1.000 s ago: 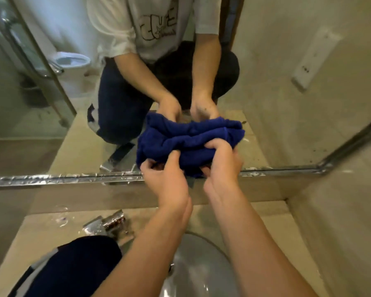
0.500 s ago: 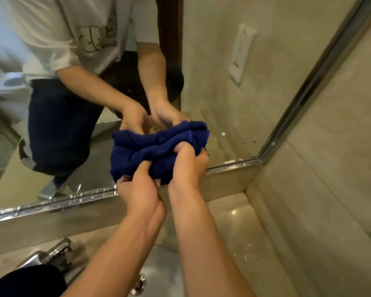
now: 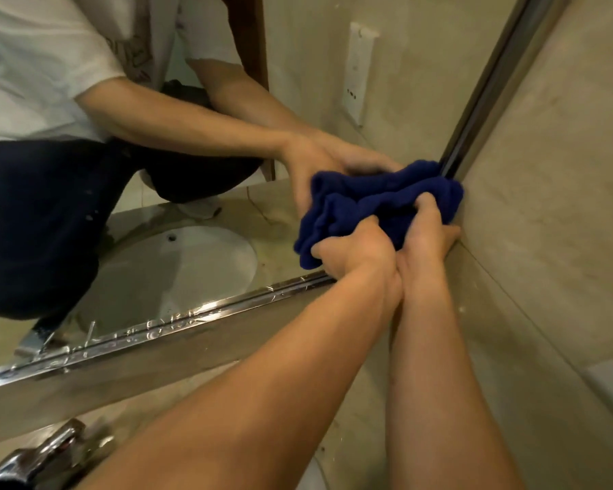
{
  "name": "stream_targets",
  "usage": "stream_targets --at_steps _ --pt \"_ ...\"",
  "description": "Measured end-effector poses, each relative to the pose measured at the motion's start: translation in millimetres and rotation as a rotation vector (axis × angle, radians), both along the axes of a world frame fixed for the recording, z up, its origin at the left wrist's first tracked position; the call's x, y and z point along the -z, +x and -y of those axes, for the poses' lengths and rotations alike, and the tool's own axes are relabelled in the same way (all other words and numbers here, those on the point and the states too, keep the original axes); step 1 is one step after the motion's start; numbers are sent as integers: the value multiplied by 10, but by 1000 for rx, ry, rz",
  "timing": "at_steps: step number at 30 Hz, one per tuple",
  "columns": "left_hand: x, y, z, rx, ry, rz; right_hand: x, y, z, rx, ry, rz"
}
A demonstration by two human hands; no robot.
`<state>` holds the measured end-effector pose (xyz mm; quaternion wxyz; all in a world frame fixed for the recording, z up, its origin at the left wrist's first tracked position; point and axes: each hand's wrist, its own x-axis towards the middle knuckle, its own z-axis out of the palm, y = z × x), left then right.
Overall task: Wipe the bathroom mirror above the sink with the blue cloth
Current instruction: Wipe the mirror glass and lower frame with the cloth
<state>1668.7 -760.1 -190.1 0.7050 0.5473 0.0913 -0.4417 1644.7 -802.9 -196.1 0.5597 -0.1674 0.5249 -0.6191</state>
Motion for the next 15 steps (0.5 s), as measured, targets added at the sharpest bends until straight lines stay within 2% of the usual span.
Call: stream_targets --at_steps 5,9,12,15 --pt "129 75 -80 35 2 -8 153 51 -85 51 -43 -48" --pt "115 358 -421 -52 -43 76 210 383 -354 36 1 -188" --pt "143 823 -958 -175 -41 168 294 893 -871 -83 39 -207" --pt "59 1244 -1450 -284 22 221 297 1267 -1340 -289 33 -89"
